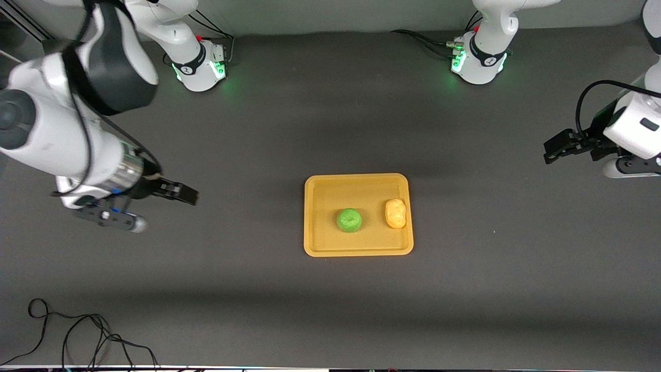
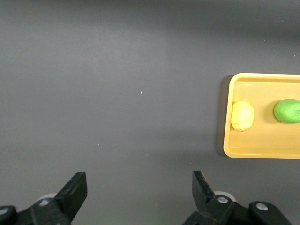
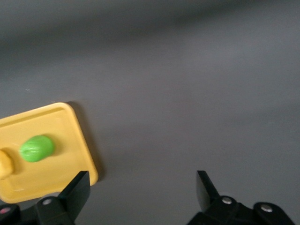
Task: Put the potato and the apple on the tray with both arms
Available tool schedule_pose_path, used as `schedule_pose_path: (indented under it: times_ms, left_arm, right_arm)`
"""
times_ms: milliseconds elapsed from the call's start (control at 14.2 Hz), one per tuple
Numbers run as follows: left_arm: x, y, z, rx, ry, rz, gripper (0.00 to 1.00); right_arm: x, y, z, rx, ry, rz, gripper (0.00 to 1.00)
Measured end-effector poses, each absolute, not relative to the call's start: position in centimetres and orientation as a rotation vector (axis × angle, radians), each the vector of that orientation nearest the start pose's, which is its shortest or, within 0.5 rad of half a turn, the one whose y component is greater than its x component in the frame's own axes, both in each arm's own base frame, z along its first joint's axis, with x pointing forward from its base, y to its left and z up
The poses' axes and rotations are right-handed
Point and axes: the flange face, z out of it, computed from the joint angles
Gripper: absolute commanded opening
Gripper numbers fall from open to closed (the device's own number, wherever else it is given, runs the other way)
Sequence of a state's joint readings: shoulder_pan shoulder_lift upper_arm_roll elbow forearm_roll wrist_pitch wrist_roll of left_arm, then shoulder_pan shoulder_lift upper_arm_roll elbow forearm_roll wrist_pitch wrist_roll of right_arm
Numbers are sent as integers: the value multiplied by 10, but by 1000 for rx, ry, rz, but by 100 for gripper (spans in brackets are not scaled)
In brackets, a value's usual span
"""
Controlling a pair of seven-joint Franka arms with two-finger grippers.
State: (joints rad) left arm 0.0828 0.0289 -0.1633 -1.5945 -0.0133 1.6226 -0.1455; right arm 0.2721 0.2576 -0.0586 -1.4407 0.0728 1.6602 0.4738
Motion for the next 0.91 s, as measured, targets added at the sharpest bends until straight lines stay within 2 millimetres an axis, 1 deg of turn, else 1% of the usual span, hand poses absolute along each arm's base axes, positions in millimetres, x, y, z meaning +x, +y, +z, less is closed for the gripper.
schedule_pose_path:
  times_ms: [141, 211, 352, 492, 562, 633, 703, 844, 914]
  left_arm:
    - [565, -43, 601, -3159, -106, 8, 100]
    - [565, -43, 599, -3159, -104, 12, 100]
    - [565, -44, 598, -3159, -102, 16, 100]
    - [565, -45, 598, -3159, -100, 17, 100]
    - [565, -46, 598, -3159, -97, 18, 100]
    - [565, -47, 597, -3159, -94, 19, 100]
    - [564, -48, 597, -3159, -92, 19, 100]
    - [564, -49, 598, -3159, -88, 20, 100]
    - [564, -50, 598, -3159, -83, 20, 100]
  right_arm:
    - [606, 111, 548, -3081, 343, 101, 100]
    - [604, 90, 550, -3082, 298, 105, 100]
    - [603, 45, 549, -3077, 242, 108, 100]
    - [603, 10, 546, -3066, 193, 111, 100]
    - [602, 2, 547, -3057, 178, 111, 100]
    - [597, 1, 547, -3053, 166, 107, 100]
    - [591, 6, 548, -3059, 151, 81, 100]
    - [576, 21, 547, -3082, 111, 36, 100]
    - [571, 25, 549, -3090, 102, 24, 100]
